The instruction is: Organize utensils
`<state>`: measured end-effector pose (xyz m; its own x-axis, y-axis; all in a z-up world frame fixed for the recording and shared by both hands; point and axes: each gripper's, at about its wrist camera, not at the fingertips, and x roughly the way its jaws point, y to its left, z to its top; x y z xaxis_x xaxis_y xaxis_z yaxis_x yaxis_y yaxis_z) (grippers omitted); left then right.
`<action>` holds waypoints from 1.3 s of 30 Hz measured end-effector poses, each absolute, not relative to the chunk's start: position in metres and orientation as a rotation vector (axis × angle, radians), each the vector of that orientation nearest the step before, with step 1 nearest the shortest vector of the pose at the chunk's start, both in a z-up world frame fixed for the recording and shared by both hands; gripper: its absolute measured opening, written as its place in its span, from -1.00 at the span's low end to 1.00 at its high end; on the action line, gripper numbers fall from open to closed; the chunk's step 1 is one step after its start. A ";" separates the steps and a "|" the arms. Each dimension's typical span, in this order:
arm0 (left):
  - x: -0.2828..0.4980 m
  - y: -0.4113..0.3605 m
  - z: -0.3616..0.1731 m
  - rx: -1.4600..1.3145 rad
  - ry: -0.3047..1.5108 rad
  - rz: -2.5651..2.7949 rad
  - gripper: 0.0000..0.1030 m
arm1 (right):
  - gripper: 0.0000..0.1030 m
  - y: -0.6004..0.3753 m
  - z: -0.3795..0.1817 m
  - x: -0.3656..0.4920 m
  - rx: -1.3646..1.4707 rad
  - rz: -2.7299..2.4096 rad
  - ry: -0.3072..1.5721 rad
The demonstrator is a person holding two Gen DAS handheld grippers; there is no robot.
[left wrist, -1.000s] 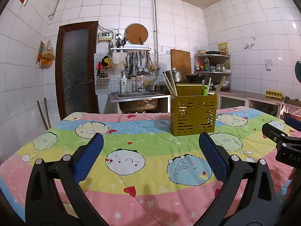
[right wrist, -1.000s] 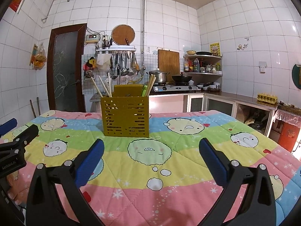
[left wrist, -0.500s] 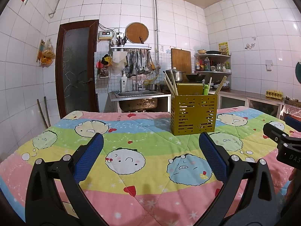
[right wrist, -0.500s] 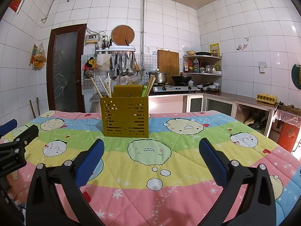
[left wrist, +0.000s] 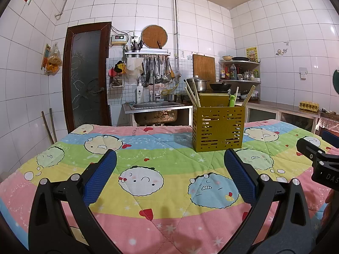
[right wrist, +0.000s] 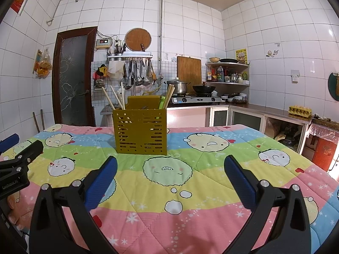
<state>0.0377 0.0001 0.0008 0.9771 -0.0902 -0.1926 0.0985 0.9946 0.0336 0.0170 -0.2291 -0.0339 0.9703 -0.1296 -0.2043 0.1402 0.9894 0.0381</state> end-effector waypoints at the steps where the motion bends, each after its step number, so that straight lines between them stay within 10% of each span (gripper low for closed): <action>1: 0.038 0.000 0.001 0.043 0.192 -0.095 0.90 | 0.91 -0.229 -0.034 0.017 0.052 -0.136 0.203; 39: 0.037 -0.002 0.003 0.044 0.189 -0.089 0.90 | 0.91 -0.232 -0.031 0.020 0.046 -0.147 0.212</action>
<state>0.0373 -0.0023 0.0025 0.9783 -0.0841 -0.1892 0.0923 0.9951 0.0352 0.0196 -0.2324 -0.0313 0.9670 -0.1402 -0.2128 0.1499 0.9882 0.0303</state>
